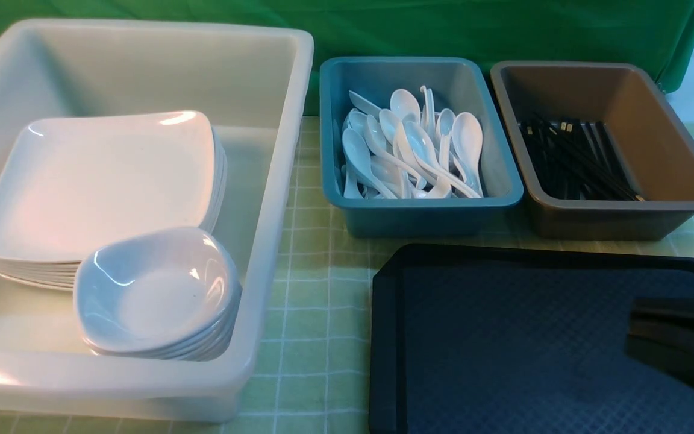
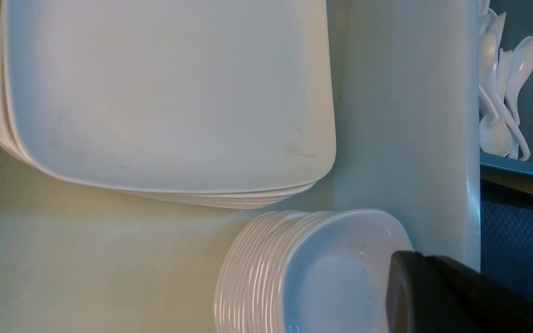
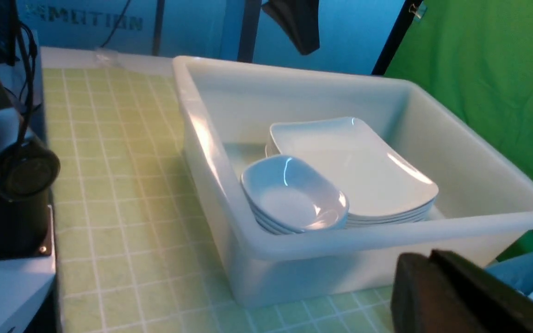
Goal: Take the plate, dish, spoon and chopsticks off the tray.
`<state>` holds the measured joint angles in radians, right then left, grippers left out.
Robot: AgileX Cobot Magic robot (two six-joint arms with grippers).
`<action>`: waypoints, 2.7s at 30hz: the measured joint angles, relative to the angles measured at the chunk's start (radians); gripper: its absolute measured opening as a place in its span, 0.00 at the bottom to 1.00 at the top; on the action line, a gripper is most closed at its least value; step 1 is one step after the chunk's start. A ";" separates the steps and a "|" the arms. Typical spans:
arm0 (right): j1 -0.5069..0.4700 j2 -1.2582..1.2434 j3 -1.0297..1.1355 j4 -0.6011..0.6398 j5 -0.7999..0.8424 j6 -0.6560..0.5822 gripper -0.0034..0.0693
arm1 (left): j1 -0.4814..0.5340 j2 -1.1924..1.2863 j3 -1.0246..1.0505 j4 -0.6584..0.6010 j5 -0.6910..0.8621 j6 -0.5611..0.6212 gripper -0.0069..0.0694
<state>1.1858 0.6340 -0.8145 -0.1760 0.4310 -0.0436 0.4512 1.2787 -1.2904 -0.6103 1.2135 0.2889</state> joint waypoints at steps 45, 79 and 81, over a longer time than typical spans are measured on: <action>-0.872 -0.475 0.637 0.020 -0.137 0.026 0.21 | 0.000 0.000 0.000 0.053 0.000 0.060 0.12; -1.137 -0.632 0.821 0.021 -0.188 0.024 0.30 | -0.104 -0.074 0.053 0.028 -0.004 0.094 0.12; -1.137 -0.632 0.821 0.021 -0.188 0.024 0.31 | -0.162 -0.122 0.093 0.027 -0.002 0.109 0.09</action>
<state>0.0490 0.0023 0.0061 -0.1553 0.2434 -0.0192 0.2893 1.1569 -1.1979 -0.5830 1.2111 0.3979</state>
